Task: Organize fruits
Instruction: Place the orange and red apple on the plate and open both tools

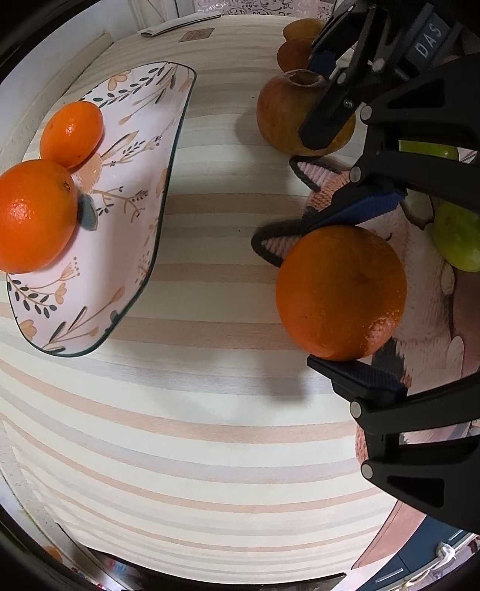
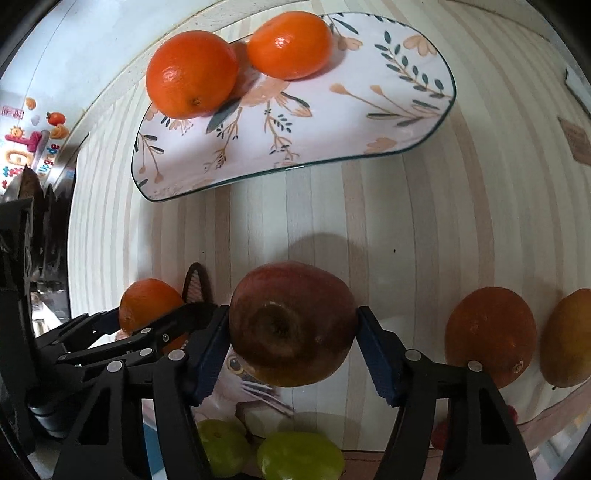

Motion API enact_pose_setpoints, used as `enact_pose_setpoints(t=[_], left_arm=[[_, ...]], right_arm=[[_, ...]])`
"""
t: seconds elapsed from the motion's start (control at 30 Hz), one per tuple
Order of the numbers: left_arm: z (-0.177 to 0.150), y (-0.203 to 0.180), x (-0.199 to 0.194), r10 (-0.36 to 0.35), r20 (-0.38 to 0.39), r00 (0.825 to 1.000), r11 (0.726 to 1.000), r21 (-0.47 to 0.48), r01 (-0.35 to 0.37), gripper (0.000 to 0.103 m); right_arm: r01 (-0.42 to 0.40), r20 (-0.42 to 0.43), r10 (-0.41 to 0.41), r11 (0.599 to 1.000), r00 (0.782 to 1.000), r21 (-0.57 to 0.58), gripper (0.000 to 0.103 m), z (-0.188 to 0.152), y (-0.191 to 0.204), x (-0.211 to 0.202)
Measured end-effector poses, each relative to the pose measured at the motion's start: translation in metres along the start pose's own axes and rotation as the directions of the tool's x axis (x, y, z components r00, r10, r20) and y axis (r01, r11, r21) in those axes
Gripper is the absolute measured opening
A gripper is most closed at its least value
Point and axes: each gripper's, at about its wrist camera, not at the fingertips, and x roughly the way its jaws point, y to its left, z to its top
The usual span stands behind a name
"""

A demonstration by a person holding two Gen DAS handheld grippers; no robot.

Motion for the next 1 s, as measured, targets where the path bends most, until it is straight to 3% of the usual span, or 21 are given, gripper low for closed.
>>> enact_pose_setpoints(t=[0.23, 0.53, 0.73, 0.87, 1.0], left_arm=[[-0.001, -0.008, -0.026, -0.019, 0.034, 0.999, 1.000, 0.014, 0.018, 0.063], [0.024, -0.012, -0.088, -0.110, 0.121, 0.987, 0.994, 0.020, 0.108, 0.063], [0.067, -0.012, -0.108, -0.103, 0.166, 0.981, 0.995, 0.032, 0.099, 0.063], [0.091, 0.000, -0.096, -0.060, 0.174, 0.983, 0.998, 0.019, 0.058, 0.063], [0.106, 0.009, -0.076, -0.050, 0.132, 0.990, 0.999, -0.008, 0.051, 0.063]], right_arm=[[-0.024, 0.022, 0.024, 1.000, 0.999, 0.014, 0.068, 0.002, -0.002, -0.012], [-0.093, 0.095, 0.089, 0.995, 0.991, 0.036, 0.068, 0.025, -0.014, -0.064], [-0.071, 0.170, 0.059, 0.995, 0.984, 0.063, 0.068, 0.083, -0.039, -0.092], [-0.027, 0.181, 0.010, 0.995, 0.983, 0.093, 0.069, 0.126, -0.053, -0.087], [-0.033, 0.158, 0.008, 0.987, 0.987, 0.156, 0.069, 0.159, -0.070, -0.076]])
